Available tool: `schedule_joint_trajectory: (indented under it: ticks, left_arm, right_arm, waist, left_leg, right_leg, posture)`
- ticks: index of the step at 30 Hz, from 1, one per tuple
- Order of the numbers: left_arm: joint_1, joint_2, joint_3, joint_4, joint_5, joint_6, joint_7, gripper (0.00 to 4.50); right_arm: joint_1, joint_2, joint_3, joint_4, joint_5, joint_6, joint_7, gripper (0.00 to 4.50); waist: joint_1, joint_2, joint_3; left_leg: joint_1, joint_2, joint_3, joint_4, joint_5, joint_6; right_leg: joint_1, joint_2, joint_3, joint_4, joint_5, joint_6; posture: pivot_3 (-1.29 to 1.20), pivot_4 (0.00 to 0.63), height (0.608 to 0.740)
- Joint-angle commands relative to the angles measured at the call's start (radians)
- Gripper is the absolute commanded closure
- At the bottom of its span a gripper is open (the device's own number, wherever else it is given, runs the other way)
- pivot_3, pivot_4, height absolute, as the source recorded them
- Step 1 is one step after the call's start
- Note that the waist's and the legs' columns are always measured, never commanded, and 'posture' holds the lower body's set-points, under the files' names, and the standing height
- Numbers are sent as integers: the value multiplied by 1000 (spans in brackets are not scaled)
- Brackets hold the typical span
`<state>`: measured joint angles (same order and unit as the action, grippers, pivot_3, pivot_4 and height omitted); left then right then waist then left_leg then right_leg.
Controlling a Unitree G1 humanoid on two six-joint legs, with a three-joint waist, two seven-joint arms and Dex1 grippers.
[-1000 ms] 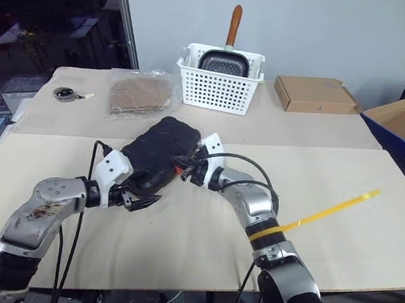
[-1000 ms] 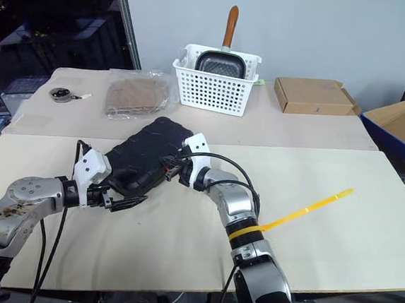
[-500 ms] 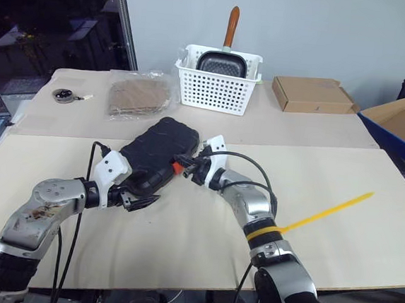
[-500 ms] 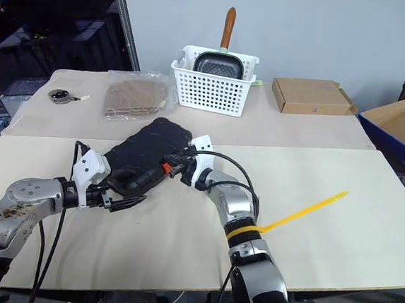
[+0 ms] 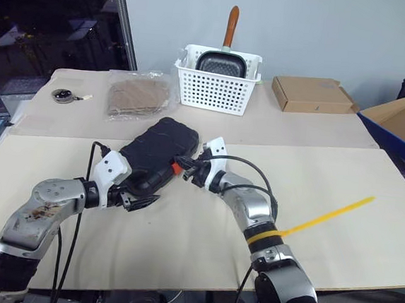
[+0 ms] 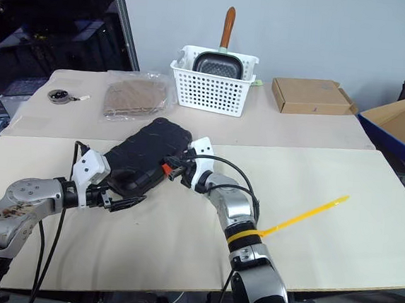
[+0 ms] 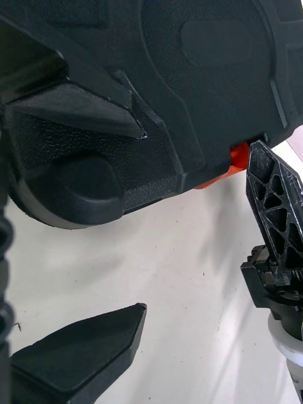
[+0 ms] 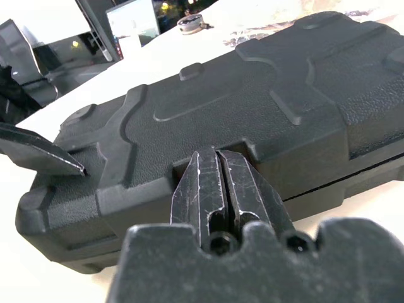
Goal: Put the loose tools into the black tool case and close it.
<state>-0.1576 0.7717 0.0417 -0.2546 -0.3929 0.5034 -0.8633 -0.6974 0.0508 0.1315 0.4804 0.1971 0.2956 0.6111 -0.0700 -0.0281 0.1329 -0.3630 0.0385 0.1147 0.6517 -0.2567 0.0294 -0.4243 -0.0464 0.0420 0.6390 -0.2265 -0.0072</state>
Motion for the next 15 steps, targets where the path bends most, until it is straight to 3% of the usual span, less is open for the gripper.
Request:
schedule_joint_trajectory:
  ticks: [1, 15]
  left_arm:
    - [23, -5, -27, 28, 16, 36, 2, 0]
    - [27, -7, -27, 25, 14, 37, 6, 0]
  right_arm:
    - [18, -5, 48, 25, -41, 11, 11, 4450]
    - [24, -15, 84, 50, -88, -1, 8, 4450]
  waist:
    - [0, 0, 0]
    - [0, 0, 0]
  left_leg:
    - [1, 0, 0, 0, 0, 0]
    - [5, 0, 1, -5, 0, -1]
  right_leg:
    - [0, 0, 0, 0, 0, 0]
    - [2, 0, 1, 0, -1, -2]
  posture:
    - [0, 150, 740]
    - [0, 150, 740]
